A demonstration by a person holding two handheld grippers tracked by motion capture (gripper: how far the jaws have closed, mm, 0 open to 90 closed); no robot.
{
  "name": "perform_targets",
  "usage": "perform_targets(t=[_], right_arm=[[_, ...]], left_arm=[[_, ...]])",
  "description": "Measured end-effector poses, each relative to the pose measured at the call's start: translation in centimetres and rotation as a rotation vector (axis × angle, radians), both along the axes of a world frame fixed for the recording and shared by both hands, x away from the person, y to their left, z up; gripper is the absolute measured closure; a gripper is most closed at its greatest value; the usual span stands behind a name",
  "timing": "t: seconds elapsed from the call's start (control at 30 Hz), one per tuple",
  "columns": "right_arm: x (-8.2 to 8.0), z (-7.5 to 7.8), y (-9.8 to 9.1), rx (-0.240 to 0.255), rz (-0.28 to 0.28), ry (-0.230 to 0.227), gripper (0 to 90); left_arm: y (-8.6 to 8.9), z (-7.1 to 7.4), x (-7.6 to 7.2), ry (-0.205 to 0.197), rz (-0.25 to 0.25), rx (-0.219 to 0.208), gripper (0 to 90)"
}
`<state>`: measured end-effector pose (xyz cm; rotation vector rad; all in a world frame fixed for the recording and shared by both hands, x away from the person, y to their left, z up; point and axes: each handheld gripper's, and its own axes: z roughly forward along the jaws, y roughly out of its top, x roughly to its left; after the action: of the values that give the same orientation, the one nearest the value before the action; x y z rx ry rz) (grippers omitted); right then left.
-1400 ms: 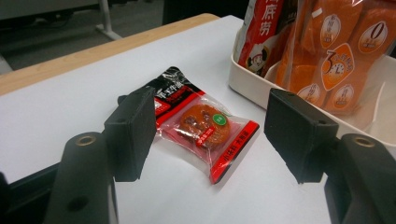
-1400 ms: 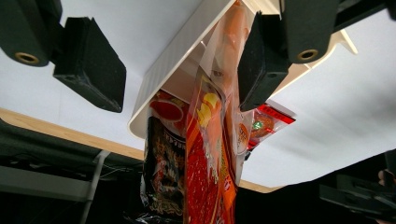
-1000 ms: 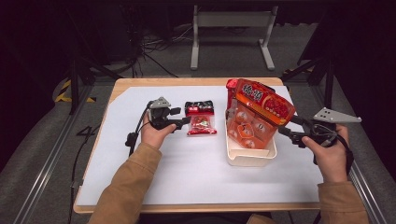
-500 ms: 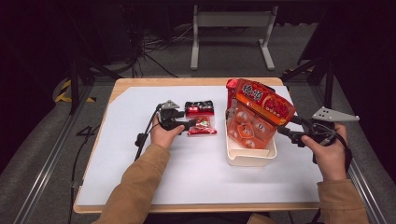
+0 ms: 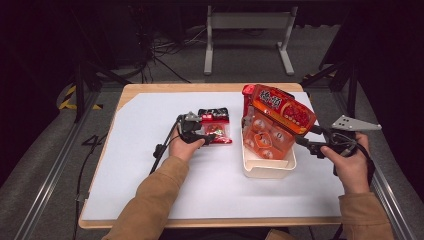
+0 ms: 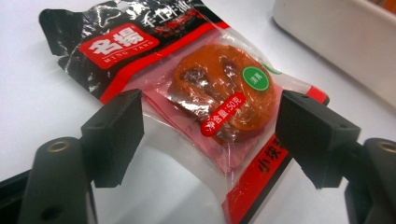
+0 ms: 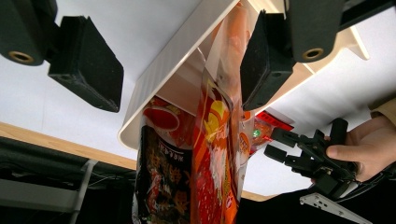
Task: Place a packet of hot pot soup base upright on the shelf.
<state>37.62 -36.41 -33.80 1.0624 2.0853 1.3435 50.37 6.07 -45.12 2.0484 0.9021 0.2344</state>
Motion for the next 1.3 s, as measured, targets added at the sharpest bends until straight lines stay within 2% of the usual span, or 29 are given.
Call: perform_targets(t=[0.1, 0.17, 0.37, 0.43, 0.53, 0.57, 0.67, 0.73, 0.83, 0.97, 1.03, 1.3], right_arm=[[0.0, 0.0, 0.1, 0.000, 0.001, 0.000, 31.0], [0.0, 0.0, 0.1, 0.000, 0.003, -0.001, 30.9], [0.0, 0.0, 0.1, 0.000, 0.003, -0.002, 30.9], [0.0, 0.0, 0.2, 0.000, 0.004, -0.002, 30.9], [0.0, 0.0, 0.3, -0.001, 0.007, -0.003, 30.9], [0.0, 0.0, 0.4, -0.001, 0.009, -0.002, 30.9], [0.0, 0.0, 0.5, -0.002, 0.011, -0.003, 30.9], [-0.1, 0.0, 0.5, -0.003, 0.012, -0.003, 31.1], [-0.2, 0.1, 0.5, 0.001, 0.010, -0.005, 34.1], [-0.7, 0.5, 0.3, -0.001, -0.004, 0.000, 45.2], [-1.0, 0.8, 0.2, -0.005, -0.021, -0.002, 47.9], [-2.1, 2.1, -0.5, 0.017, -0.072, -0.047, 47.8]], left_arm=[[-0.7, -0.1, -0.1, 0.008, -0.012, 0.059, 26.5], [-0.8, -0.1, -0.1, 0.025, -0.011, 0.071, 30.1], [-0.7, -0.1, -0.1, 0.014, -0.010, 0.089, 38.0], [-0.4, 0.1, -0.1, 0.022, -0.007, 0.090, 46.8], [-0.2, 0.3, -0.2, 0.041, -0.018, 0.077, 69.7], [-0.3, 0.3, -0.2, 0.034, -0.019, 0.079, 74.6], [-0.5, 0.4, -0.4, 0.012, -0.019, 0.094, 80.1], [-0.5, 0.4, -0.4, 0.008, -0.015, 0.086, 84.6], [-0.1, 0.4, -0.5, 0.011, -0.014, 0.059, 88.6], [0.0, 0.9, -0.9, -0.014, -0.010, 0.057, 90.0], [0.1, 1.3, -1.2, -0.028, -0.021, 0.060, 90.0], [0.9, 3.2, -2.8, -0.080, -0.053, 0.046, 90.0]])
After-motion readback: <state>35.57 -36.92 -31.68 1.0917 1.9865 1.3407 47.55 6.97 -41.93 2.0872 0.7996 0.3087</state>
